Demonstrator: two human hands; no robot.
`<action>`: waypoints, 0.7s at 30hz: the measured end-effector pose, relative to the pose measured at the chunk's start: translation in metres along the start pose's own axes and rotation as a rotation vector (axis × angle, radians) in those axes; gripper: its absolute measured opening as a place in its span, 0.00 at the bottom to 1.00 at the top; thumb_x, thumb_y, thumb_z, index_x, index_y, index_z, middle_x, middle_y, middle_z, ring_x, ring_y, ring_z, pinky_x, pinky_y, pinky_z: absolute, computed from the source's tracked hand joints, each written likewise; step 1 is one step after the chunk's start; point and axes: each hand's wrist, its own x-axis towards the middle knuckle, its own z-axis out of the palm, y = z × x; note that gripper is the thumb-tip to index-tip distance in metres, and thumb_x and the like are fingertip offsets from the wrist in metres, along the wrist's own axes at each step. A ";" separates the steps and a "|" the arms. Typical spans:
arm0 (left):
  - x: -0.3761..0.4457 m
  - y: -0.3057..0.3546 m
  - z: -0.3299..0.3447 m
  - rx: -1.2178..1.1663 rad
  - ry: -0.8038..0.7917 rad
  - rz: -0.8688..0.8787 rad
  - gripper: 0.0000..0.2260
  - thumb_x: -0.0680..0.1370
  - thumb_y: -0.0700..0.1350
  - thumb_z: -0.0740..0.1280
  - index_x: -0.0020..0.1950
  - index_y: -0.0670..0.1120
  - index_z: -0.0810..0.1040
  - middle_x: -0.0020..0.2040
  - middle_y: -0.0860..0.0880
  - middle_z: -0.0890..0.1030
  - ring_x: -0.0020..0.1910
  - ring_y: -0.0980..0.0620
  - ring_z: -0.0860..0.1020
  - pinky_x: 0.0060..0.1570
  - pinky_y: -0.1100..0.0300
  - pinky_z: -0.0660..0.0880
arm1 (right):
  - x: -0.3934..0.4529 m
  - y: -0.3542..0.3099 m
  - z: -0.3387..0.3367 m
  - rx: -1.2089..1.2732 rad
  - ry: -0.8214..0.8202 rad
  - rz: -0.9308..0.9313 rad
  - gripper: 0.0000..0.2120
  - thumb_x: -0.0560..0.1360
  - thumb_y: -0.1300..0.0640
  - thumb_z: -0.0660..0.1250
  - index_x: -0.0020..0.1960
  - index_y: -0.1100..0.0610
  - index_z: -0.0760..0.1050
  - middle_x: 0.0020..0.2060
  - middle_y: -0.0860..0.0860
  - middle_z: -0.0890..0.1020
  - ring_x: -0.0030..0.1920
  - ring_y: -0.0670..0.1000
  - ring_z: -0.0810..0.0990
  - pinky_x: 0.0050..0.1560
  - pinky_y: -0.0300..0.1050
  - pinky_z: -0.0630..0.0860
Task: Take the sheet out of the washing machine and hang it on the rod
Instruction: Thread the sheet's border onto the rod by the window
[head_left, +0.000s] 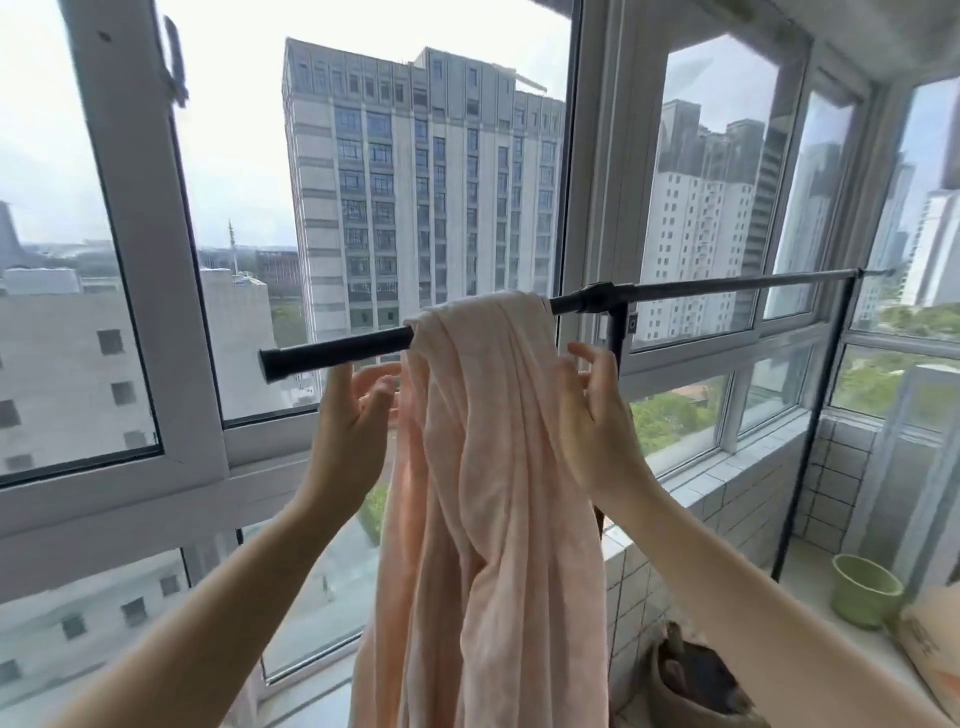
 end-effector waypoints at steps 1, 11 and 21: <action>0.010 0.004 -0.001 -0.035 0.008 -0.022 0.12 0.82 0.35 0.57 0.64 0.44 0.69 0.51 0.49 0.81 0.44 0.51 0.83 0.41 0.58 0.81 | 0.010 -0.004 -0.003 -0.005 0.007 0.028 0.11 0.82 0.48 0.53 0.61 0.52 0.64 0.30 0.48 0.70 0.25 0.42 0.68 0.27 0.31 0.65; 0.089 0.026 -0.012 -0.017 -0.354 -0.203 0.17 0.74 0.53 0.68 0.57 0.44 0.81 0.53 0.46 0.84 0.53 0.45 0.82 0.51 0.49 0.79 | 0.063 -0.021 -0.014 -0.126 0.022 0.032 0.11 0.79 0.59 0.63 0.39 0.59 0.78 0.30 0.50 0.77 0.29 0.45 0.71 0.28 0.33 0.66; 0.124 0.057 -0.009 0.327 -0.687 -0.076 0.11 0.72 0.54 0.67 0.52 0.55 0.82 0.49 0.58 0.85 0.50 0.56 0.83 0.54 0.57 0.80 | 0.091 -0.081 -0.016 -0.010 0.017 -0.001 0.15 0.77 0.62 0.62 0.32 0.62 0.73 0.20 0.48 0.67 0.21 0.43 0.63 0.23 0.37 0.62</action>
